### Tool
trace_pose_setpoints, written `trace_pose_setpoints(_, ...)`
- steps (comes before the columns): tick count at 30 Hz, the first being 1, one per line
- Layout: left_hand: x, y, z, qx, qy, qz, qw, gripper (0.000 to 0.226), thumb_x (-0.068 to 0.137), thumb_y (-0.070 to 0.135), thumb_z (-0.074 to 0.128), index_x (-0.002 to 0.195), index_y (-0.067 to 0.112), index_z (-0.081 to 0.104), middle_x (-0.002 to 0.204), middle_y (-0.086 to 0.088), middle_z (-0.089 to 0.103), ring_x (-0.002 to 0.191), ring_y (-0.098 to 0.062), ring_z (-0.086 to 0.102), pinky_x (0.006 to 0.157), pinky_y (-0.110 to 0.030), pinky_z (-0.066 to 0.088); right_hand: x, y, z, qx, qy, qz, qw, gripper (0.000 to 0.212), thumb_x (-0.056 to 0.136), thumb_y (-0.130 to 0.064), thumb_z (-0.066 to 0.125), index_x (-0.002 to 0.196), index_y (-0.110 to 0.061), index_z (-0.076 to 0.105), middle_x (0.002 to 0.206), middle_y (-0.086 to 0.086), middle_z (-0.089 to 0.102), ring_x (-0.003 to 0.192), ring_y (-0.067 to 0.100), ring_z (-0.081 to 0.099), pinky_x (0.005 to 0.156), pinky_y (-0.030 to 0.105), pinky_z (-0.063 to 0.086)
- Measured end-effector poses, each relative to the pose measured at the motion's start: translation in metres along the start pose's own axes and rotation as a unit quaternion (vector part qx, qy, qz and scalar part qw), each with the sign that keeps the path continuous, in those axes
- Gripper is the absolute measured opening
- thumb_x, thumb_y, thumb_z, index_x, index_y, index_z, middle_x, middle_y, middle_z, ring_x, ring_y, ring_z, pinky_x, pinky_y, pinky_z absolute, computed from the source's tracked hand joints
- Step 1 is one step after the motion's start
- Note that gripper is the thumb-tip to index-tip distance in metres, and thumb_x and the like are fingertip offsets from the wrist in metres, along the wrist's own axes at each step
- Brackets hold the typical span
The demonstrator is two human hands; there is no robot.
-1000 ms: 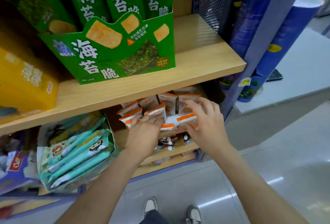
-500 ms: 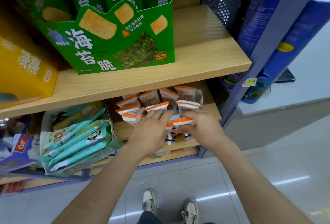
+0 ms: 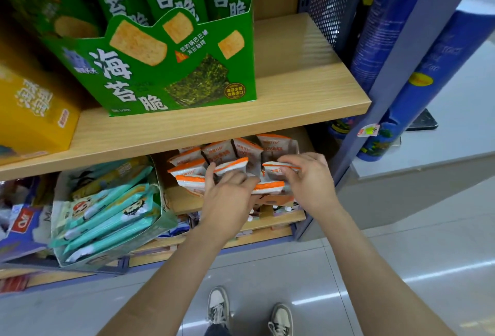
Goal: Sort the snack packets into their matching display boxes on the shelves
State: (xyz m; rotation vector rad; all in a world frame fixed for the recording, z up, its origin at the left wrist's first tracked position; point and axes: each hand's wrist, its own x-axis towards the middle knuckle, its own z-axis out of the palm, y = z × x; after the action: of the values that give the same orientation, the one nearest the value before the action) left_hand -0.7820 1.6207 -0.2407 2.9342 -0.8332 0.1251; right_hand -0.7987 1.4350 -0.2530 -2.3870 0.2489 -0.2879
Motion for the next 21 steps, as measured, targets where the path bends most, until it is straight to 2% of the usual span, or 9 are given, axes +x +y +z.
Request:
trace_pose_setpoints(2,0.001,-0.002,0.004,0.040,0.058,-0.006,0.998,0.034,0.080,0.031,0.074,0.113,0.027,0.067,0.107,0.006,0.068,0.109,-0.019,0.060,0.112,-0.052,0.016,-0.009,0.000,-0.004,0.026,0.015,-0.007,1.000,0.022,0.094,-0.019,0.065,0.114,-0.020,0.073,0.109,0.000,0.071,0.114,0.022,0.049,0.094,0.032,0.041)
trace_pose_setpoints(4,0.003,0.002,0.004,0.044,0.080,-0.004,0.996,0.050,0.076,0.030,0.078,0.123,0.024,0.061,0.109,0.004,0.069,0.106,-0.020,0.062,0.104,-0.045,0.030,-0.015,0.000,-0.004,0.034,-0.010,-0.010,0.999,0.023,0.095,-0.019,0.063,0.116,-0.018,0.072,0.111,0.003,0.071,0.114,0.023,0.049,0.093,0.034,0.042)
trace_pose_setpoints(6,0.008,0.011,0.002,0.025,0.055,0.024,0.998,0.073,0.075,0.027,0.079,0.139,0.024,0.045,0.118,0.001,0.066,0.104,-0.022,0.063,0.090,-0.040,0.046,-0.019,0.000,-0.002,0.043,-0.040,-0.014,0.998,0.025,0.095,-0.019,0.062,0.118,-0.020,0.071,0.113,0.002,0.071,0.113,0.023,0.050,0.093,0.035,0.043)
trace_pose_setpoints(8,0.015,0.019,-0.001,0.006,0.000,0.038,0.999,0.081,0.081,0.022,0.073,0.147,0.031,0.026,0.125,-0.002,0.062,0.102,-0.025,0.064,0.075,-0.038,0.055,-0.023,0.000,0.000,0.123,-0.045,0.006,0.991,0.023,0.096,-0.019,0.061,0.116,-0.025,0.071,0.113,-0.004,0.070,0.111,0.020,0.056,0.093,0.036,0.048)
trace_pose_setpoints(11,0.024,0.016,-0.003,-0.044,-0.061,-0.001,0.997,0.070,0.090,0.021,0.062,0.144,0.041,0.022,0.112,-0.004,0.066,0.095,-0.024,0.065,0.072,-0.039,0.057,-0.029,0.001,0.004,0.322,0.040,0.142,0.935,0.022,0.097,-0.017,0.060,0.109,-0.033,0.069,0.114,-0.007,0.068,0.112,0.015,0.062,0.095,0.039,0.053)
trace_pose_setpoints(14,0.019,0.014,-0.009,-0.089,-0.093,-0.012,0.992,0.066,0.092,0.019,0.059,0.142,0.043,0.024,0.114,-0.004,0.066,0.098,-0.024,0.064,0.078,-0.042,0.057,-0.028,0.005,0.010,0.396,0.036,0.231,0.888,0.034,0.098,-0.019,0.059,0.129,-0.032,0.058,0.129,-0.007,0.061,0.116,0.015,0.061,0.096,0.047,0.054)
trace_pose_setpoints(17,0.009,0.016,-0.011,-0.091,-0.099,-0.007,0.991,0.062,0.093,0.013,0.057,0.142,0.037,0.028,0.115,-0.005,0.065,0.101,-0.025,0.061,0.081,-0.041,0.055,-0.021,0.005,0.012,0.402,-0.027,0.249,0.881,0.041,0.097,-0.026,0.060,0.135,-0.039,0.049,0.130,-0.011,0.059,0.117,0.014,0.060,0.099,0.049,0.052)
trace_pose_setpoints(19,0.003,0.019,-0.011,-0.076,-0.094,-0.002,0.993,0.061,0.092,0.011,0.055,0.142,0.035,0.029,0.113,-0.005,0.065,0.100,-0.025,0.060,0.082,-0.039,0.052,-0.020,0.002,0.010,0.380,-0.045,0.234,0.894,0.036,0.097,-0.024,0.060,0.118,-0.051,0.052,0.120,-0.017,0.063,0.118,0.017,0.060,0.101,0.051,0.050)
trace_pose_setpoints(21,0.000,0.022,-0.010,-0.066,-0.092,-0.002,0.994,0.061,0.092,0.012,0.055,0.143,0.033,0.029,0.116,-0.005,0.064,0.102,-0.025,0.060,0.083,-0.039,0.050,-0.021,0.005,0.011,0.350,-0.040,0.215,0.911,0.044,0.097,-0.018,0.058,0.103,-0.061,0.050,0.109,-0.024,0.063,0.115,0.017,0.062,0.098,0.051,0.051)
